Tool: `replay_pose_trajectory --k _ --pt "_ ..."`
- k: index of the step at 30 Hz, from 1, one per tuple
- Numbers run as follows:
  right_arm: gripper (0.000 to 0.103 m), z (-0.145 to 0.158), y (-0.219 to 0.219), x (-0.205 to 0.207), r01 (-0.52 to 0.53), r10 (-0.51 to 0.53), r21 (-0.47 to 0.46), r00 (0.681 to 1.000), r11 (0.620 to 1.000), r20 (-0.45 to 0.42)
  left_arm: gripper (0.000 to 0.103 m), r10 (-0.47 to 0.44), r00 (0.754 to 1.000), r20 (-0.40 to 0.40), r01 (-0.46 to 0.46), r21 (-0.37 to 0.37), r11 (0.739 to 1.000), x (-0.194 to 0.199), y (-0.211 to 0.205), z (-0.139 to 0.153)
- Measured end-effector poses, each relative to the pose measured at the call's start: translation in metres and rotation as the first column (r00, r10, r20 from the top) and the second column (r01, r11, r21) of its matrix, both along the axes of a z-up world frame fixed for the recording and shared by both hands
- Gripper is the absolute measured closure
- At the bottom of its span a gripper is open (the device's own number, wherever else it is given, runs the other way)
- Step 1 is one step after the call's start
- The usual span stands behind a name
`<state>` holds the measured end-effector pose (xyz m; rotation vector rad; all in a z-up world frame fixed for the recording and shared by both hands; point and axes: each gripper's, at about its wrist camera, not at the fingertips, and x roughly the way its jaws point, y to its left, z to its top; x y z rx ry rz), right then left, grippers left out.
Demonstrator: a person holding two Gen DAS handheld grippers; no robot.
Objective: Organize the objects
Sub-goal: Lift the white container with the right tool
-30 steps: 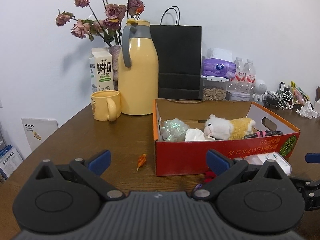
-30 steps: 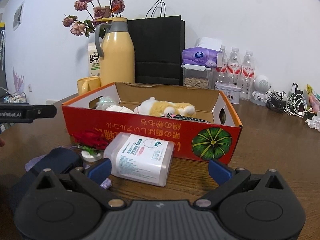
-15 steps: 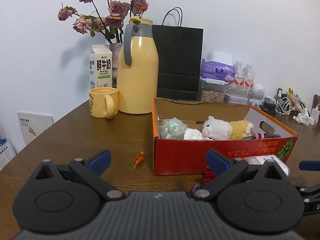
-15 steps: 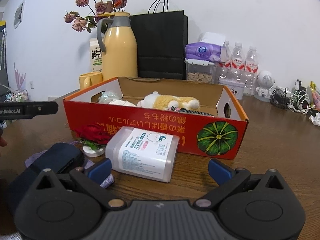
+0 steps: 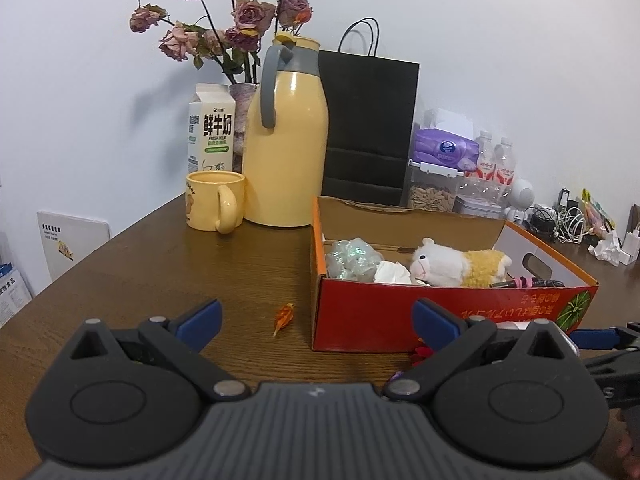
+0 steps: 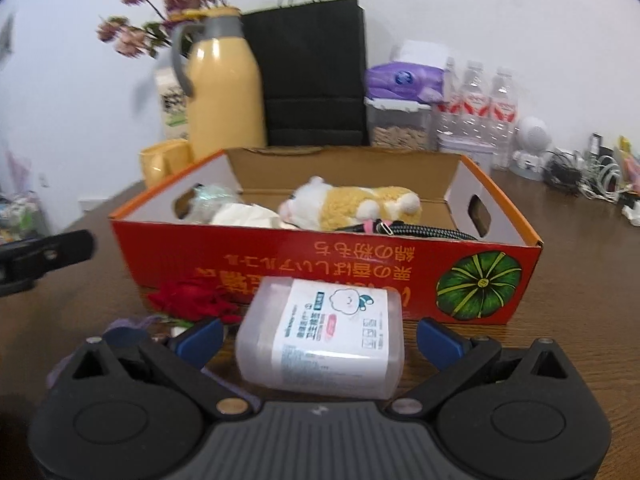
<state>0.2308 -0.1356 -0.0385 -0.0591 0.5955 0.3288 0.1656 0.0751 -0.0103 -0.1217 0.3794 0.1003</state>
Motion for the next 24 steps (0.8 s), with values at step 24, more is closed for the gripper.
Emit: replay_pose_trajectory --k 24 --pt "0.021 -0.016 0.008 0.021 0.067 -0.065 0.016 0.996 0.998 -0.063 0.0 -0.001 1.0 0.003 0.001 -0.032 0.999 -0.002 0.005 0.001"
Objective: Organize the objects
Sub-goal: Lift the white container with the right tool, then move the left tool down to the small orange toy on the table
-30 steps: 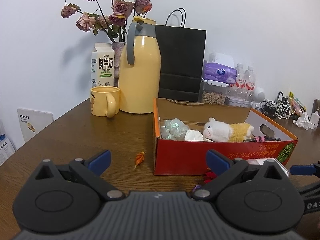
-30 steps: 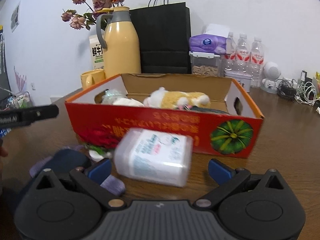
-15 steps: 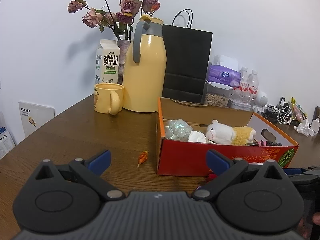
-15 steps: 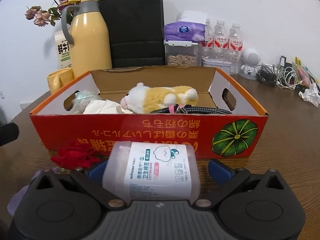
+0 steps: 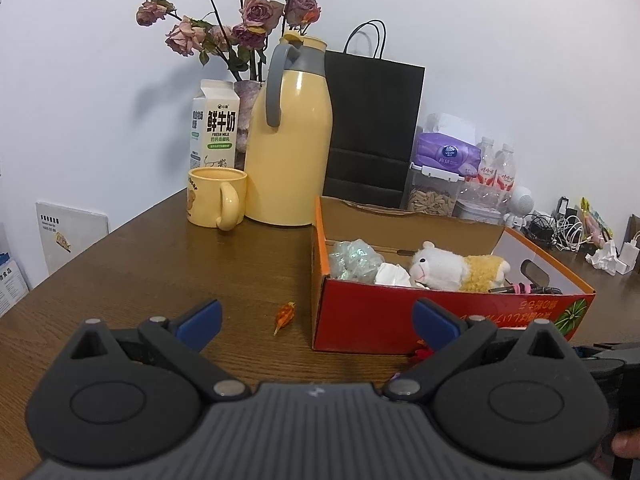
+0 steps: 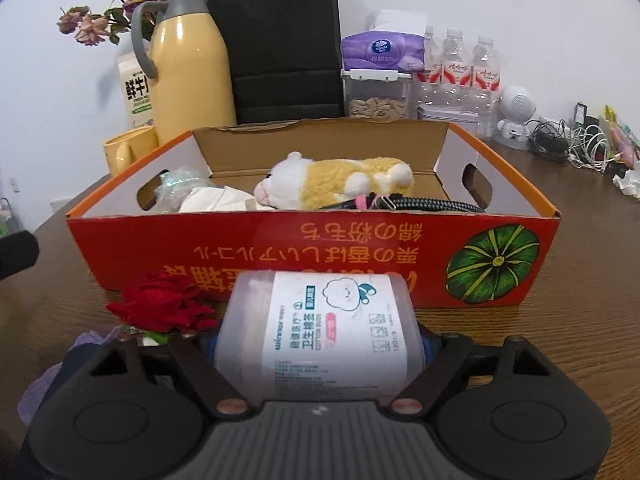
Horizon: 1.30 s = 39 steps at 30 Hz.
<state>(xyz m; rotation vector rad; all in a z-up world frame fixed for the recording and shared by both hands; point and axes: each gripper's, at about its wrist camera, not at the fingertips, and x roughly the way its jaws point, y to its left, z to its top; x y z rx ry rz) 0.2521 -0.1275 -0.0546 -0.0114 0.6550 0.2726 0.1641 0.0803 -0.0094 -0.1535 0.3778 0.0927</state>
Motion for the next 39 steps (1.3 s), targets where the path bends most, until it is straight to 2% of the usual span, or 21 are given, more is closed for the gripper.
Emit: replay_pose_trajectory --k 8,25,28,32,39 --pt "0.021 0.001 -0.01 0.0 -0.003 0.003 0.043 1.0 0.999 0.001 0.0 0.004 1.0 -0.008 -0.004 0.0 1.0 0.002 0.0 -0.001" --pt "0.021 0.011 -0.046 -0.023 -0.012 0.001 0.107 0.995 0.994 0.096 0.0 0.048 0.998 -0.048 -0.048 0.001 0.999 0.007 0.002 -0.006" --pt "0.021 0.012 -0.052 -0.025 -0.013 0.001 0.117 0.995 0.993 0.103 0.0 0.072 0.996 -0.06 -0.073 -0.015 0.997 0.009 0.007 -0.006" --pt "0.021 0.013 -0.06 -0.029 -0.012 -0.004 0.13 0.992 0.991 0.124 0.0 0.088 0.99 -0.114 -0.095 -0.053 0.994 0.017 0.021 -0.005" --pt "0.021 0.014 -0.068 -0.028 -0.017 -0.005 0.162 0.991 0.987 0.132 0.0 0.186 0.962 -0.199 -0.181 0.04 0.983 0.045 0.056 -0.001"
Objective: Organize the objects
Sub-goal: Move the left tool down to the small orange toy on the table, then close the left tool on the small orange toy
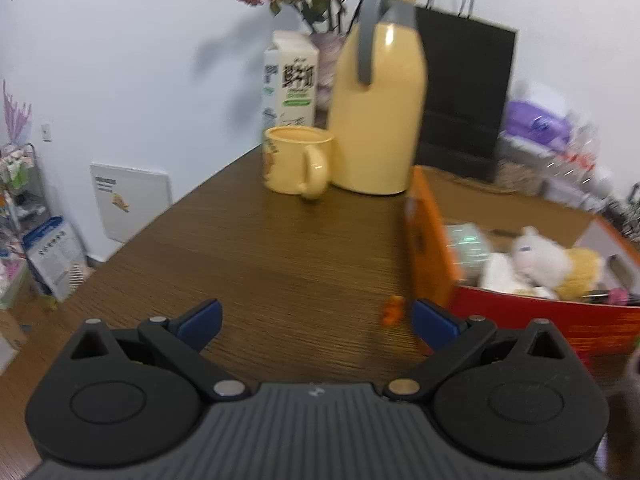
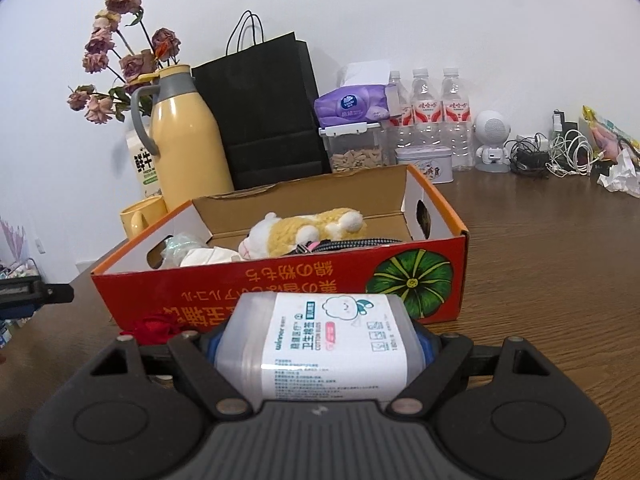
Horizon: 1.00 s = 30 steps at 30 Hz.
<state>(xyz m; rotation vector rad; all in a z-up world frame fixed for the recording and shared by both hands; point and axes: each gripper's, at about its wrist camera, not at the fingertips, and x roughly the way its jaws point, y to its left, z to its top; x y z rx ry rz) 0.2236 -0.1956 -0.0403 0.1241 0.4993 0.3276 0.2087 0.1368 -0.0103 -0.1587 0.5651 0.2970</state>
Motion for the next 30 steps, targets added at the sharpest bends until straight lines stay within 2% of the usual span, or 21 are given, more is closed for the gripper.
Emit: replay_pose_trajectory --k 2,5,7,10,15,20,27,28,30 --pt "0.021 0.0 0.001 0.0 -0.003 0.003 -0.001 1.0 1.0 0.001 0.006 -0.017 0.999 -0.03 0.017 0.007 1.0 0.01 0.008 -0.002" --pt "0.021 -0.001 0.001 0.001 0.0 0.0 -0.002 1.0 1.0 -0.005 0.016 -0.104 0.993 -0.059 0.107 0.058 0.993 0.022 0.006 -0.006" --pt "0.021 -0.002 0.002 0.002 0.001 -0.002 -0.006 1.0 1.0 -0.011 0.021 -0.177 0.982 -0.072 0.184 0.101 0.978 0.029 0.001 -0.008" --pt "0.021 -0.003 0.002 0.002 0.003 -0.003 -0.009 1.0 1.0 -0.015 0.027 -0.252 0.963 -0.095 0.262 0.122 0.957 0.035 -0.004 -0.012" --pt "0.021 -0.005 0.005 0.003 -0.002 0.002 -0.017 1.0 1.0 -0.02 0.031 -0.296 0.949 -0.104 0.306 0.101 0.947 0.046 -0.006 -0.019" --pt "0.021 -0.005 0.006 0.002 -0.016 0.016 -0.019 1.0 1.0 -0.015 0.049 -0.337 0.934 -0.12 0.347 0.077 0.935 0.056 -0.006 -0.024" --pt "0.021 -0.004 0.008 0.002 -0.027 0.026 -0.022 1.0 0.999 -0.011 0.049 -0.376 0.919 -0.116 0.383 0.041 0.923 0.062 -0.005 -0.026" --pt "0.021 -0.004 0.008 0.002 -0.028 0.028 -0.023 1.0 0.999 -0.011 0.053 -0.383 0.916 -0.116 0.389 0.037 0.92 0.064 -0.006 -0.026" --pt "0.021 -0.004 0.008 0.002 -0.03 0.03 -0.024 0.999 0.999 -0.011 0.073 -0.391 0.912 -0.123 0.399 0.038 0.916 0.065 -0.008 -0.028"
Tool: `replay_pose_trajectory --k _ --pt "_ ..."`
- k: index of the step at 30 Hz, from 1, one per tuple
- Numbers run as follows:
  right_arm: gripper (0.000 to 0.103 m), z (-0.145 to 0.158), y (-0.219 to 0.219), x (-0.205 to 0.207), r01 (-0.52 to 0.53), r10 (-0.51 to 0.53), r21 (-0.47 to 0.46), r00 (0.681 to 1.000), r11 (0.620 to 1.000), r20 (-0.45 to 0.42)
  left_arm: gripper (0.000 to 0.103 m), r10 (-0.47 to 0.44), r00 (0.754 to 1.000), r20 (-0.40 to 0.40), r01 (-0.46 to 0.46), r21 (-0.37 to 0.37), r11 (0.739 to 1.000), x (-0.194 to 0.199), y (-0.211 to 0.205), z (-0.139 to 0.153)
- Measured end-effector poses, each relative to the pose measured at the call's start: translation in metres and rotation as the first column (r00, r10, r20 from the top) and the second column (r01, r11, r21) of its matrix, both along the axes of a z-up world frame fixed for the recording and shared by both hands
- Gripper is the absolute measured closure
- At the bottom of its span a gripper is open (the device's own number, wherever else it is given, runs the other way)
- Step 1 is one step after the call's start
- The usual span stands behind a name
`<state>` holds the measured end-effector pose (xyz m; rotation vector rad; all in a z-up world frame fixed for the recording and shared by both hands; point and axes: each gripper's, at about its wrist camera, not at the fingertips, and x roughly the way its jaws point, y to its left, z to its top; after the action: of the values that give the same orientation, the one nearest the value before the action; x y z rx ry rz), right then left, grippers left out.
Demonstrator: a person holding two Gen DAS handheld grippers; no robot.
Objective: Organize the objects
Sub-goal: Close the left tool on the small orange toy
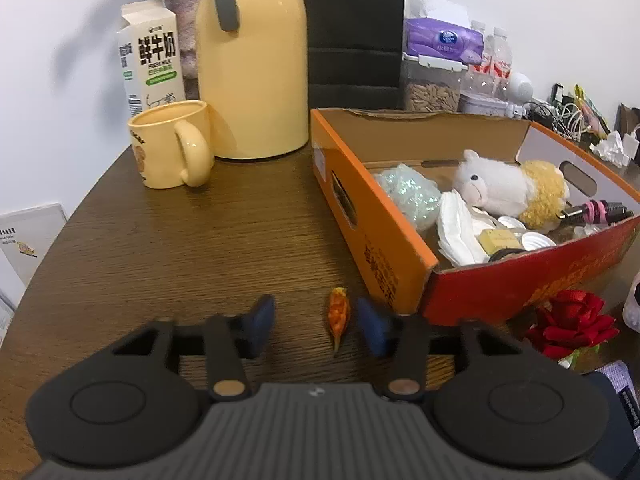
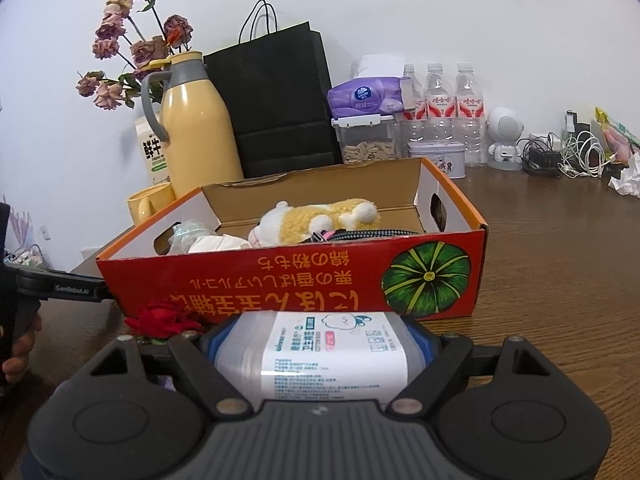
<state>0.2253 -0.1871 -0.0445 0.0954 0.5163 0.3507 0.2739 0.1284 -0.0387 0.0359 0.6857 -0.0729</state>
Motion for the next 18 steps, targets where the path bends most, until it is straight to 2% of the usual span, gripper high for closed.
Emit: replay_pose_trajectory --k 1,5,8,18 --pt "0.021 0.0 0.0 0.0 -0.001 0.001 -0.001 1.0 1.0 0.001 0.09 -0.012 1.0 -0.011 0.012 -0.003 1.0 0.001 -0.001 -0.002" --pt "0.021 0.0 0.001 0.0 -0.003 0.003 -0.003 1.0 1.0 0.003 0.09 -0.027 1.0 0.008 0.027 -0.01 1.0 -0.006 -0.006 -0.003" --pt "0.021 0.0 0.001 -0.001 -0.004 0.004 -0.004 1.0 1.0 0.006 0.09 -0.005 1.0 0.02 0.005 -0.014 1.0 -0.011 -0.008 -0.003" --pt "0.021 0.002 0.004 -0.005 -0.014 0.015 -0.012 0.999 1.0 0.035 0.09 0.147 0.984 0.098 -0.141 -0.071 0.988 -0.057 -0.006 0.01"
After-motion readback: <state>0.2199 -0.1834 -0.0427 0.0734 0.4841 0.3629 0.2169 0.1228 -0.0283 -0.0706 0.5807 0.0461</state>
